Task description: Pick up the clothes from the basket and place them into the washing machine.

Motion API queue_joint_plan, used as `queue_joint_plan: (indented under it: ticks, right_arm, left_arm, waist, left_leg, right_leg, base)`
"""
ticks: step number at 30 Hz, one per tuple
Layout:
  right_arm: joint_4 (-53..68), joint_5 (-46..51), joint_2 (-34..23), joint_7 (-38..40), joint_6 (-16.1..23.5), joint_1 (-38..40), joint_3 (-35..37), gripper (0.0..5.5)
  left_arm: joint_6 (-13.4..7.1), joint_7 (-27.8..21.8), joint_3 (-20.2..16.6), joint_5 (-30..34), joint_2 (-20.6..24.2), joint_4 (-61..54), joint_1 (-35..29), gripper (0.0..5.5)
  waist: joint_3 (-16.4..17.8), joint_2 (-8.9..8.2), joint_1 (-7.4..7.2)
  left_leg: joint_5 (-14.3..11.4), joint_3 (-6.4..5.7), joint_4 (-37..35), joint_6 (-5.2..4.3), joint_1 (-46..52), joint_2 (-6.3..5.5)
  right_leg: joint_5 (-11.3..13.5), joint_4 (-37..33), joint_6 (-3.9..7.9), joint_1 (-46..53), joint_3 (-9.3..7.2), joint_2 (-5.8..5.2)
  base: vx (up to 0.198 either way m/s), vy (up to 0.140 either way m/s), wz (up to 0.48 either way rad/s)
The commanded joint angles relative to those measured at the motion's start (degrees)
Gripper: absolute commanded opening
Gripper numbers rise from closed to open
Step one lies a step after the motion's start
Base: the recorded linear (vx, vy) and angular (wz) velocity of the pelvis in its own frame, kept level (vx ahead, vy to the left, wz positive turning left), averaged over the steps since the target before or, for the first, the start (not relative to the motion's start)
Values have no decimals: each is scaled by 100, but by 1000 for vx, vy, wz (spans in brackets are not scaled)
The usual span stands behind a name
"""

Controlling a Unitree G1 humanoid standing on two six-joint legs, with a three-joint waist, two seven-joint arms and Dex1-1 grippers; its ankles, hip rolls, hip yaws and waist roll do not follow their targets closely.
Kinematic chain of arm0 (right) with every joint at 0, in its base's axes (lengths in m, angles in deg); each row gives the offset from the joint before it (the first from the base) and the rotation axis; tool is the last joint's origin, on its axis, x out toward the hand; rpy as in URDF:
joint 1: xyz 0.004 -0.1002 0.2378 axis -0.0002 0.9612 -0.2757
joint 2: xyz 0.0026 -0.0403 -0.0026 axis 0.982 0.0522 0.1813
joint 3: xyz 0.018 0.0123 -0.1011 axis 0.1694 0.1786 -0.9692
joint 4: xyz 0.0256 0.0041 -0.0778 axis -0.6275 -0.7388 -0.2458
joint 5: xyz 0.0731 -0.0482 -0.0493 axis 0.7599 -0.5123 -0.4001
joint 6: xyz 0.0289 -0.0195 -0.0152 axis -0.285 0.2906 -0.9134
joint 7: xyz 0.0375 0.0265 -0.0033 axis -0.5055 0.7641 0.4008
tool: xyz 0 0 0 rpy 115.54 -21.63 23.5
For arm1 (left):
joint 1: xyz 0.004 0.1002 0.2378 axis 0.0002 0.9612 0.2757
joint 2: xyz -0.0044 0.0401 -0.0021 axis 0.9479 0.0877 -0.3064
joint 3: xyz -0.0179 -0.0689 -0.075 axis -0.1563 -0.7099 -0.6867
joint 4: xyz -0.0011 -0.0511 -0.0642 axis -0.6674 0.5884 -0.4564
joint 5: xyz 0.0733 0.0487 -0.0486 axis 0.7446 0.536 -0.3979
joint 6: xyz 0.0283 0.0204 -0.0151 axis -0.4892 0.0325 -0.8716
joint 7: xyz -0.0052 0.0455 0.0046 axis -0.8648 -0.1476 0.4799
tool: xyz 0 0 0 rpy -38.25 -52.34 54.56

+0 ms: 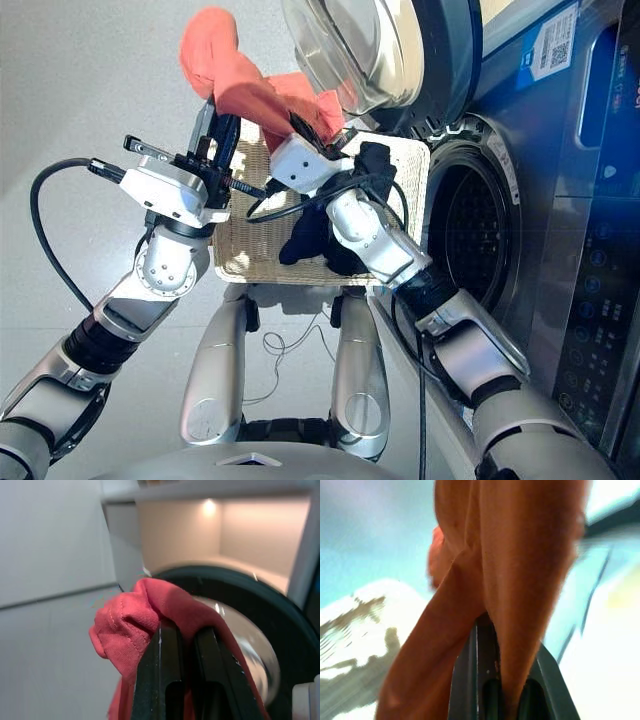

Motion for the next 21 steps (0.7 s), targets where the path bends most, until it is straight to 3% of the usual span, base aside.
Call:
queue_joint_plan:
  ticks: [1, 4, 5, 7, 8, 9, 21]
  right_arm:
    - [-501, 805, -17, 144, 11, 568, 277, 0]
    - [-616, 1248, 101, 323, 152, 716, 429, 0]
    - [-625, 1455, 156, 422, 227, 833, 500, 0]
    - [-646, 1569, 194, 513, 321, 872, 566, 0]
    - [-719, 1569, 218, 605, 343, 878, 622, 0]
    - [-794, 1575, 245, 715, 373, 867, 668, 0]
    - [-2179, 2815, 698, 2026, 775, 676, 1848, 0]
  left_arm:
    - [-631, 315, -210, 224, -112, -1110, -232, 0]
    - [-605, 400, -170, 299, -74, -1056, -241, 2]
    - [-600, 439, -156, 344, -54, -1049, -235, 52]
    - [-610, 460, -143, 344, -43, -1043, -244, 216]
    - [-617, 497, -129, 353, -44, -1039, -234, 360]
    - [-624, 520, -118, 362, -37, -1036, -240, 550]
    - [-587, 786, -2, 222, -23, -1043, -278, 550]
  waist:
    - [-85, 203, -9]
    - [-85, 208, -22]
    - [-85, 216, -31]
    - [-85, 224, -38]
    - [-85, 232, -37]
    - [-85, 241, -33]
    - [-85, 291, -31]
  left_leg:
    - [-296, 108, 237, -124, 20, -91]
    - [-250, 115, 225, -119, -34, -99]
    - [-292, 113, 234, -121, 13, -99]
    - [-249, 116, 223, -115, -34, -104]
    - [-250, 120, 229, -114, -34, -105]
    - [-254, 125, 232, -115, -32, -109]
    - [-309, 104, 256, -105, 7, -133]
  right_leg:
    - [-253, 183, 243, -143, 210, -217]
    - [-203, 158, 241, -194, 223, -211]
    - [-245, 170, 247, -147, 228, -212]
    - [-203, 150, 243, -190, 233, -215]
    - [-201, 153, 247, -191, 232, -220]
    - [-202, 153, 250, -186, 232, -223]
    - [-221, 149, 251, -124, 218, -221]
  base:
    - [0, 0, 0]
    - [0, 0, 0]
    - [0, 0, 0]
    - [0, 0, 0]
    - [0, 0, 0]
    - [0, 0, 0]
    - [0, 0, 0]
